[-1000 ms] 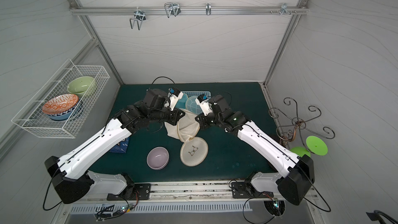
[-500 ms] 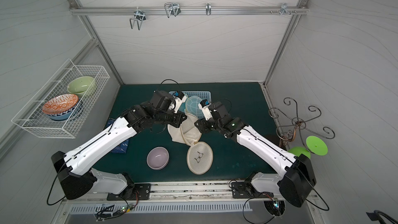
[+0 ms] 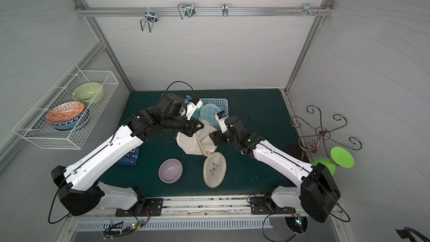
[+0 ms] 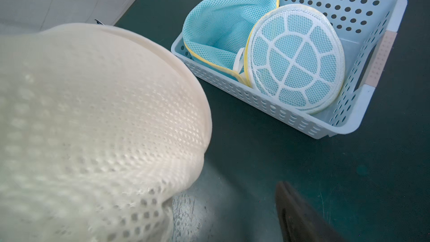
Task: Turn the laundry bag inside out
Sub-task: Turn over the laundry bag.
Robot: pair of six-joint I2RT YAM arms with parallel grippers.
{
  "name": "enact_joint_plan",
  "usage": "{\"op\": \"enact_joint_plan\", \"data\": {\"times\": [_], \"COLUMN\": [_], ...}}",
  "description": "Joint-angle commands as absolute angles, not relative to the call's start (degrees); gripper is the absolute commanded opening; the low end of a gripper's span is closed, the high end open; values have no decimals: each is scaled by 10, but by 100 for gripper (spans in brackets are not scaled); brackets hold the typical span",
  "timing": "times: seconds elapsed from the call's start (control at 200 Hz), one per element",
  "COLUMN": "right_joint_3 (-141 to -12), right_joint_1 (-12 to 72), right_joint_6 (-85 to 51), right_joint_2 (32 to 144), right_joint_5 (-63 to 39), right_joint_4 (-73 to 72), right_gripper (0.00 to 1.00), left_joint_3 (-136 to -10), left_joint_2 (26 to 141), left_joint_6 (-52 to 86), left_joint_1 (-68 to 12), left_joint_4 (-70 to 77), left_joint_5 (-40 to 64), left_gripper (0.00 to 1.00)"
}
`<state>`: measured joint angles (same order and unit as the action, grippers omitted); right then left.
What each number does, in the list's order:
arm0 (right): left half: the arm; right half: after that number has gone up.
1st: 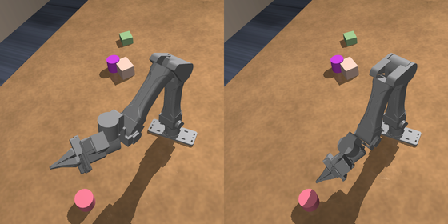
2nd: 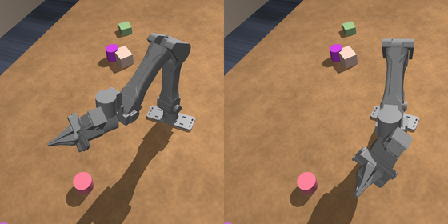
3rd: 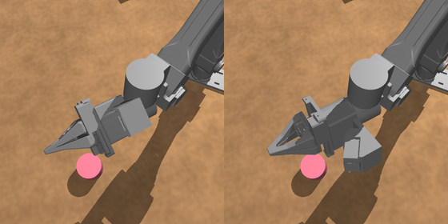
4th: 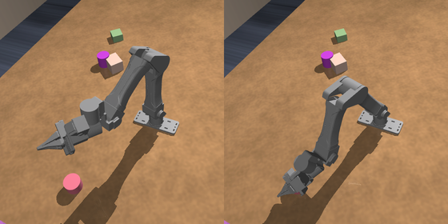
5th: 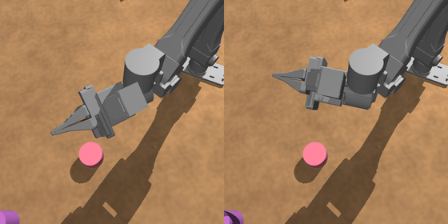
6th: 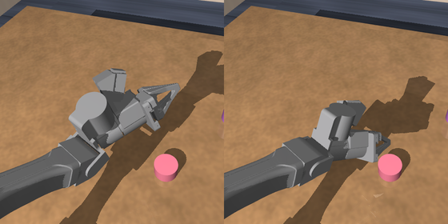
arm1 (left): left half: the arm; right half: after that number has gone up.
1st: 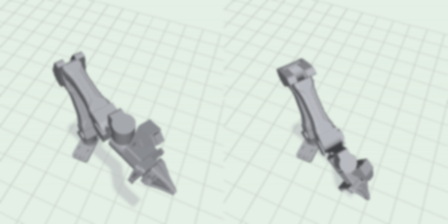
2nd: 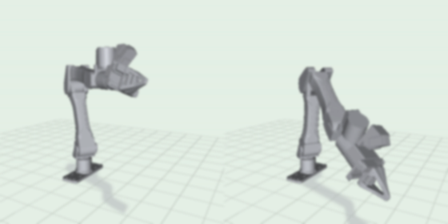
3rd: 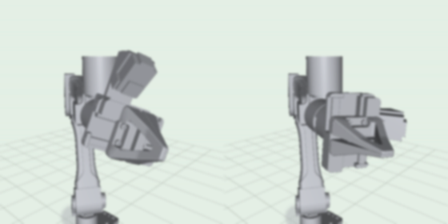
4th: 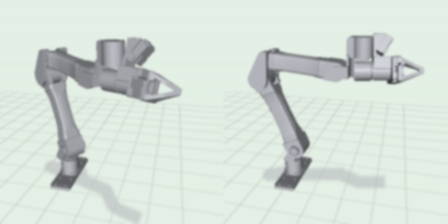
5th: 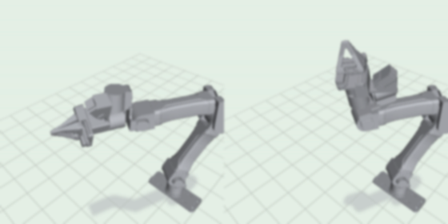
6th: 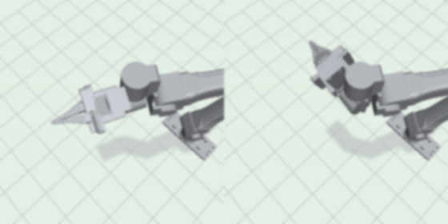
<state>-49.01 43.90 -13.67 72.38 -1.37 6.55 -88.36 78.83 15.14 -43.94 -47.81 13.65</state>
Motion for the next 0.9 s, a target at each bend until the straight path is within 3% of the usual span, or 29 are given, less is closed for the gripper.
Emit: {"op": "enact_joint_plan", "data": {"times": [0.0, 0.24, 0.625, 0.895], "right_joint_3": [-480, -462, -460, -475], "right_joint_1": [432, 386, 369, 351], "right_joint_6": [-142, -170, -135, -150], "right_joint_2": [730, 734, 732, 755], "right_joint_5": [-34, -219, -315, -485], "right_joint_4": [-12, -74, -67, -93], "right_gripper": [91, 96, 98, 99], "left_joint_3": [-912, -918, -905, -897], "left_joint_2": [775, 764, 737, 723], "left_joint_6": [159, 139, 142, 135], "left_joint_1": [-442, -442, -442, -442], "left_joint_4": [-472, -480, -450, -455], "left_joint_5": [181, 231, 345, 368], "left_gripper": [0, 0, 0, 0]}}
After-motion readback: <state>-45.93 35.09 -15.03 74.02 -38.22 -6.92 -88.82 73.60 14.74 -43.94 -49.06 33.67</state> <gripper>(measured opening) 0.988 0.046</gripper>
